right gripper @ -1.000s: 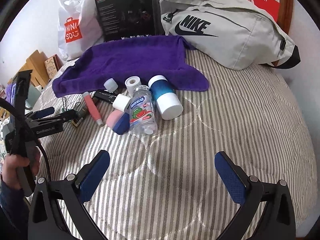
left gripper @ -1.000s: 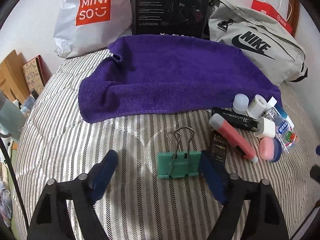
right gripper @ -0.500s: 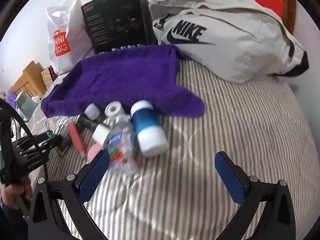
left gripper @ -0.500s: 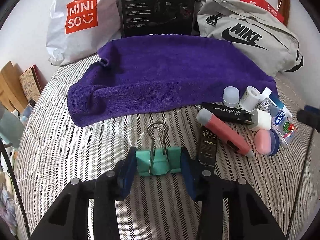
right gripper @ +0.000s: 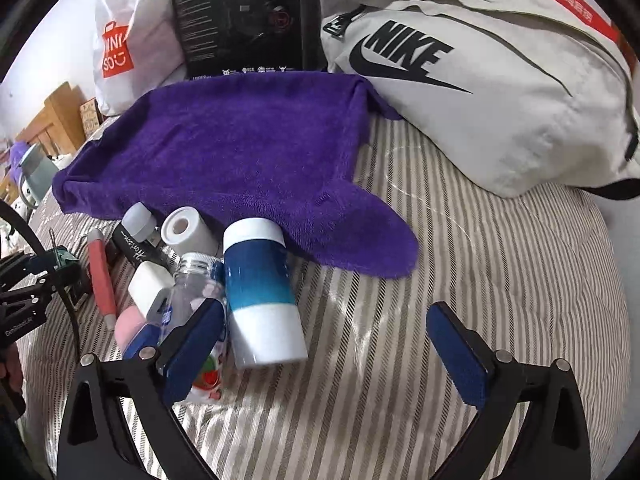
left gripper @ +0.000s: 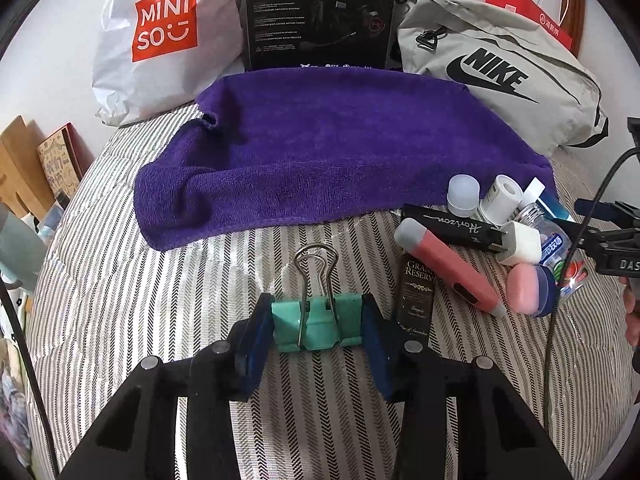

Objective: Organize rigid objects
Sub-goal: 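Grasp the teal binder clip with left gripper while right grasps blue-white container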

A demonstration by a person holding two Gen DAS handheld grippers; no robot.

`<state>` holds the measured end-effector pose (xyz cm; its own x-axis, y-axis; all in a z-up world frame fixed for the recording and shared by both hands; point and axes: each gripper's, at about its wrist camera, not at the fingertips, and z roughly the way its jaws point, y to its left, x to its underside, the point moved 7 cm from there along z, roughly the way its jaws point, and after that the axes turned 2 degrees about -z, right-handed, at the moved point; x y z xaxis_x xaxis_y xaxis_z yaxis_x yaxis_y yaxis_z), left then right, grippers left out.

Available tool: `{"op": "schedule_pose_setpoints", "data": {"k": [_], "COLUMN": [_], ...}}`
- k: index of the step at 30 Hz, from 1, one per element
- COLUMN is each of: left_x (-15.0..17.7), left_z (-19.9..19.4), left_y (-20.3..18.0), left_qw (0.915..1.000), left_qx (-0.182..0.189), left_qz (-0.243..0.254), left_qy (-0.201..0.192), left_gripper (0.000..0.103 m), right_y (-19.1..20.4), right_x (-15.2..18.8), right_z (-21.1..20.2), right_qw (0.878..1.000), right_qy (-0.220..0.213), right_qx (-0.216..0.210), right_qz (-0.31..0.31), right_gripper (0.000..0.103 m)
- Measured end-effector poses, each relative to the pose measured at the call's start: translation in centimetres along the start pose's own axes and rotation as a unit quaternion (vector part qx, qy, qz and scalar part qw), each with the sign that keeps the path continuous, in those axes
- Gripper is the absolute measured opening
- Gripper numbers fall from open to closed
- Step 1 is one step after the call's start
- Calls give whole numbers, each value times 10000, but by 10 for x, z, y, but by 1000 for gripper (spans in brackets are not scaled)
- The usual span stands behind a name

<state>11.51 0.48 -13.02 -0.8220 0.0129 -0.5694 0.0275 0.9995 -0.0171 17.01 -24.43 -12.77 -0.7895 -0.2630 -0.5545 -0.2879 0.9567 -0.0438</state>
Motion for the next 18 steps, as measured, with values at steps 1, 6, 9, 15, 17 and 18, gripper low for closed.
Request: {"op": "schedule_pose_setpoints", "data": {"k": [1,6,9,15,17,18], "left_x": [0,0,0,1,2,2], "left_z": [0,0,0,-1,-1,-1], "left_y": [0,0,-1,0,0,1], "left_qw": [10000,10000,10000,9999,9999,9999], "left_qx": [-7,-23,-40,-67,-63,-65], "left_qz": [0,-17,-20,-30,-50,-54], "left_qy": [6,-5,-16,-87,-115,-123], "left_gripper": [41,41,41,41,41,41], "right_y": [1,6,12,31,33,33], "right_x": [-1,-7,-8,-5,-6,-6], "right_z": [2,11,15,14,14,15], "right_qw": [10000,9998,9990,9954,9953,9954], "right_qy": [0,-5,30,50,86,102], "right_qx": [-5,-118,-325,-357,-338,-344], "right_qz": [-53,-183,-290,-887,-903,-893], "right_gripper": [98,90,76,46,46,46]}}
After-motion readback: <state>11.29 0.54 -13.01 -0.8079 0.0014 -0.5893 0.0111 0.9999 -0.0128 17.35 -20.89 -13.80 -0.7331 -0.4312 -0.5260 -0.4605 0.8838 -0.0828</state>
